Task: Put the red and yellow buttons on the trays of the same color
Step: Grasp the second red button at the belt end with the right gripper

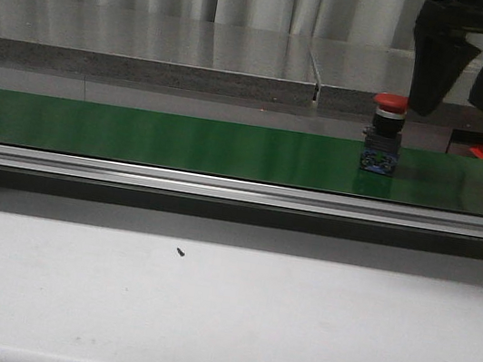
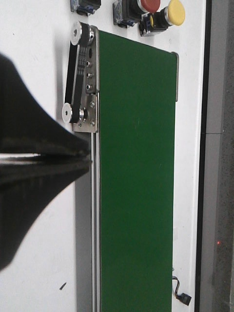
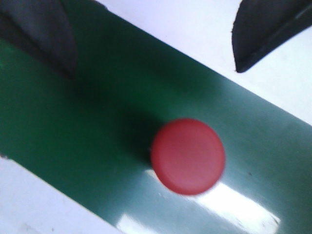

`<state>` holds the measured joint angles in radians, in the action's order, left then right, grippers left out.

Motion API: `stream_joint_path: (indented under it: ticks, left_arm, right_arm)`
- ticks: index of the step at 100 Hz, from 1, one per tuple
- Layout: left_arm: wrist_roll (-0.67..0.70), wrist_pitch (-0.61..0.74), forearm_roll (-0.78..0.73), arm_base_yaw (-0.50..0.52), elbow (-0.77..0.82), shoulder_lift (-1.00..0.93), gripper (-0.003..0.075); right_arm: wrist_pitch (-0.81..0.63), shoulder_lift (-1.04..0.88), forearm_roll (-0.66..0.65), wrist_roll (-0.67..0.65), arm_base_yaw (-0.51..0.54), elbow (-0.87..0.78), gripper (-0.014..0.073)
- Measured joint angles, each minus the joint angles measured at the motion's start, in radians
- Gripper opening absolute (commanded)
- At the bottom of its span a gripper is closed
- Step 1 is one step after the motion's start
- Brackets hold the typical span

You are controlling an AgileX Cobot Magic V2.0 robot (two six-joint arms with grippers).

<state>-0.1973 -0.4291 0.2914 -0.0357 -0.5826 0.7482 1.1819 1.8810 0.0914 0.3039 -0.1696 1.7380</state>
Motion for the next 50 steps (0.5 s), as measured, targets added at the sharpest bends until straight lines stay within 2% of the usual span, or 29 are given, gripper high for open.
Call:
stream_joint_path:
  ticks: [26, 31, 36, 46, 50]
  left_arm:
    - [0.0, 0.0, 0.0, 0.0, 0.0, 0.0, -0.0019]
    - [0.0, 0.0, 0.0, 0.0, 0.0, 0.0, -0.0019]
    - [0.0, 0.0, 0.0, 0.0, 0.0, 0.0, -0.0019]
    - [0.0, 0.0, 0.0, 0.0, 0.0, 0.0, -0.0019]
    - [0.0, 0.0, 0.0, 0.0, 0.0, 0.0, -0.0019]
  right_arm:
    - [-0.103, 0.048, -0.014, 0.002, -0.011, 0.0, 0.0631]
    - [-0.114, 0.064, -0.022, 0.002, -0.011, 0.0, 0.0603]
    - [-0.119, 0.079, -0.025, 0.002, -0.011, 0.0, 0.0526]
    - [-0.124, 0.096, -0.04, -0.021, -0.011, -0.002, 0.025]
    - [-0.124, 0.098, -0.048, -0.034, -0.007, -0.002, 0.0171]
